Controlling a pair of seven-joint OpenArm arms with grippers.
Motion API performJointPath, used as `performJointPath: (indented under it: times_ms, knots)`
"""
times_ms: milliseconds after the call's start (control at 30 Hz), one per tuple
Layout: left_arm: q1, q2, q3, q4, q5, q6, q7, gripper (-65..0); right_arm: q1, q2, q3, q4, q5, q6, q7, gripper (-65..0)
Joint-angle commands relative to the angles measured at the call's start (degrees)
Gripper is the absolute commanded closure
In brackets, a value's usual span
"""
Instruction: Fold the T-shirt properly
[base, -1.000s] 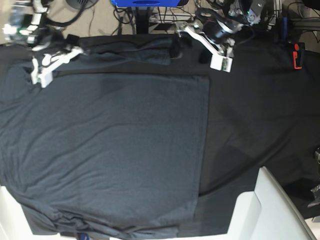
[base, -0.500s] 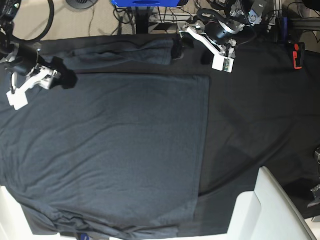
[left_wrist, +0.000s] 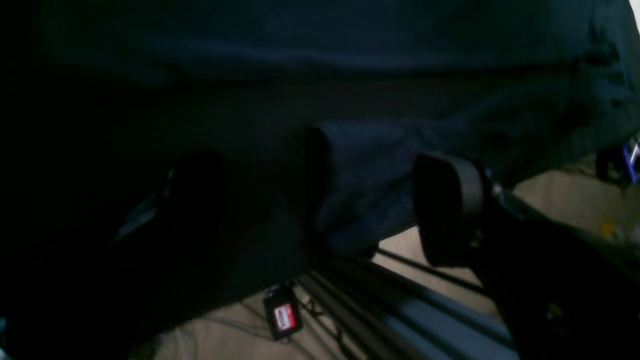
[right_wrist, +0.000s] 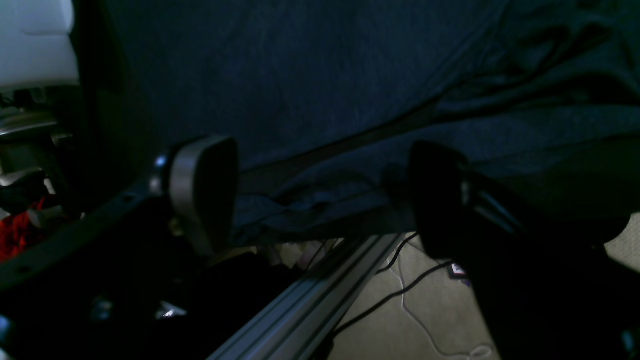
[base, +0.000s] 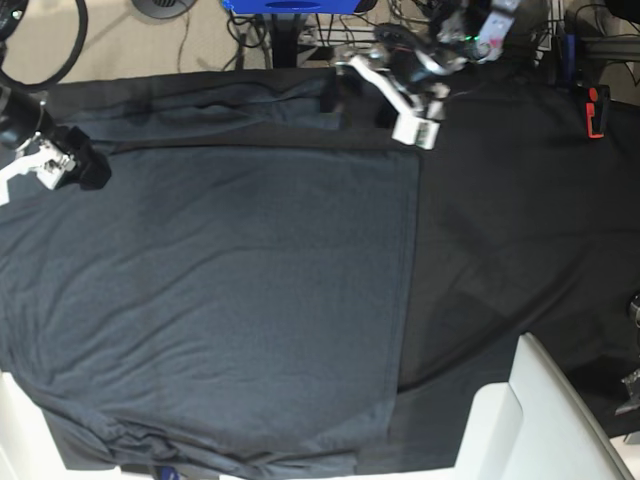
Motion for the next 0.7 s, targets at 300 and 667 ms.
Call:
performJointPath:
  times_ms: [300,667]
  knots:
    - [-3.75,1.59,5.36,-6.78,-0.72,-0.31,-0.67,-56.4,0.01,0.7,0.43,0.8,0.95,0.29,0.75,-53.7]
    - [-5.42,3.17,10.19,-8.62,-0.72,-0.31,-0.67,-56.1,4.85,0.35,12.3,-5.71,-9.34,0.47,0.92,-53.7]
